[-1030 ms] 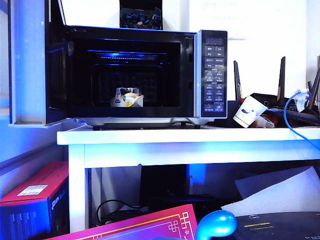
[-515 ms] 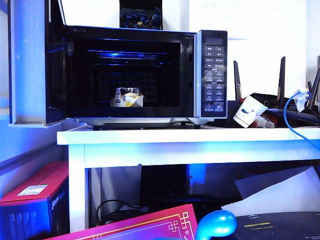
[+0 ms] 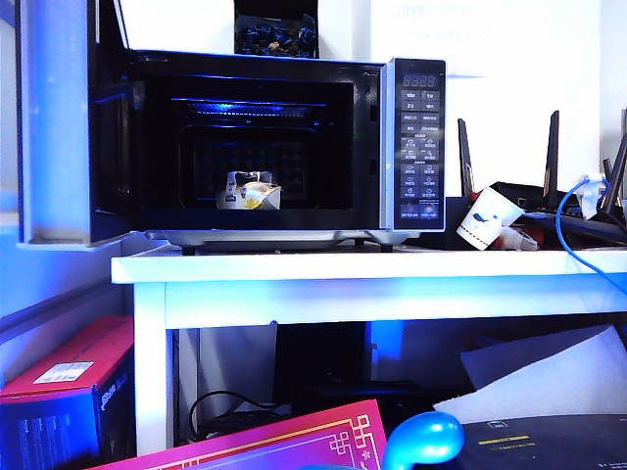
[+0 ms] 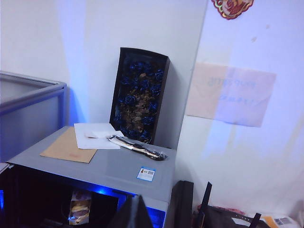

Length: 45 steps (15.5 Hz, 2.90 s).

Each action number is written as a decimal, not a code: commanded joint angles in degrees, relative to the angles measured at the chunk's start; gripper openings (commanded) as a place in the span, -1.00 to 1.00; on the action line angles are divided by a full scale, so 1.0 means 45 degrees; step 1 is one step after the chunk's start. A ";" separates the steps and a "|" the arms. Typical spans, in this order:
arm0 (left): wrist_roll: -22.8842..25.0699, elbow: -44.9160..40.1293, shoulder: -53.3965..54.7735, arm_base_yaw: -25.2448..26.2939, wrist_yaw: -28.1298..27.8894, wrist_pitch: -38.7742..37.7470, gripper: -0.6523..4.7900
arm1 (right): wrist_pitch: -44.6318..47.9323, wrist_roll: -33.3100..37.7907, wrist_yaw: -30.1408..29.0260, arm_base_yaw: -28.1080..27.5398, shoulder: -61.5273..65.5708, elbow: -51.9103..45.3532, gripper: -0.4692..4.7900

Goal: Open the microwave door, place the box of snacks from the top of the microwave inside, then close the microwave door.

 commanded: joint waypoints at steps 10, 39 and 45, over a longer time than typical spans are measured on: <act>-0.0296 0.1987 -0.0855 -0.0010 -0.2433 -0.2059 -0.78 | 0.0257 -0.0097 -0.0029 0.0010 0.0228 0.0044 -0.84; -0.0330 0.1909 0.6115 -0.0019 0.5566 0.5877 -0.78 | 0.0549 -0.0092 -0.0053 0.0010 0.0554 0.0039 -0.84; -0.0928 0.1909 0.6921 -0.0151 0.5824 0.8009 -0.78 | 0.0529 -0.0092 -0.0359 0.0010 0.0767 0.0034 -0.84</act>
